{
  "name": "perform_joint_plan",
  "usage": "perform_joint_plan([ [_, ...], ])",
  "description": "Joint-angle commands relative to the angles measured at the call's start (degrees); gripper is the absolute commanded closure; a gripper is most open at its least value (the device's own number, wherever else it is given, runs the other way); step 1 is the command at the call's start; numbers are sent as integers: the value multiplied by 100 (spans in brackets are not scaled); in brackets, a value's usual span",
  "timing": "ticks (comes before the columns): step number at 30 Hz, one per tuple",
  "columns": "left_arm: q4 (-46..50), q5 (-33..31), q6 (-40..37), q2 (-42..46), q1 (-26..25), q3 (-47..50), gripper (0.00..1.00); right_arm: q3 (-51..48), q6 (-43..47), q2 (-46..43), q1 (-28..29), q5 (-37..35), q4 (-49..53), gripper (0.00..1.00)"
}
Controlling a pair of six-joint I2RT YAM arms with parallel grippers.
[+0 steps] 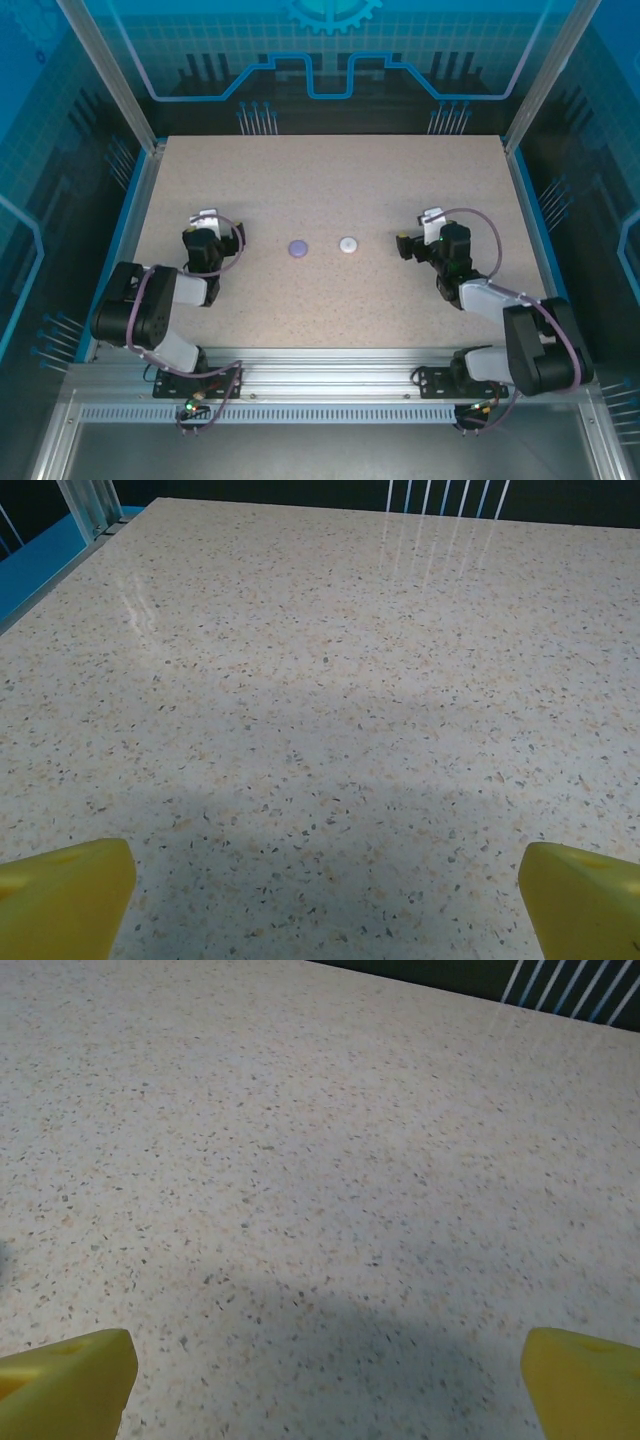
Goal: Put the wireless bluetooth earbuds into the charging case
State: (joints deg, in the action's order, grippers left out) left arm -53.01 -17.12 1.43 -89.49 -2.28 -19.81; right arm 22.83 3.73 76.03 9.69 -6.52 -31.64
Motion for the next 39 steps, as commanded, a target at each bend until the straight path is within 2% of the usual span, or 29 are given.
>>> perform_joint_plan([
  [1,-195,183,58,59,52,-102,1,139,306,426,27,-188,-795,0],
  [4,-210,192,59,62,53,-93,1,-137,126,484,-199,61,-1318,0],
  [6,-210,192,59,62,53,-97,1,-361,57,974,-403,483,-2261,0],
  [7,-223,188,59,59,53,-93,1,-283,73,1111,-409,465,-2321,0],
  [8,-225,190,58,63,53,-87,1,35,7,937,-448,476,-1284,0],
  [9,-231,179,59,64,53,-85,1,86,-92,1047,-568,626,-1466,0],
  [11,-228,183,64,64,53,-84,1,273,-326,1018,-687,500,-1016,0],
  [39,-202,201,32,52,53,-97,1,213,-370,1020,-775,665,-1125,0],
])
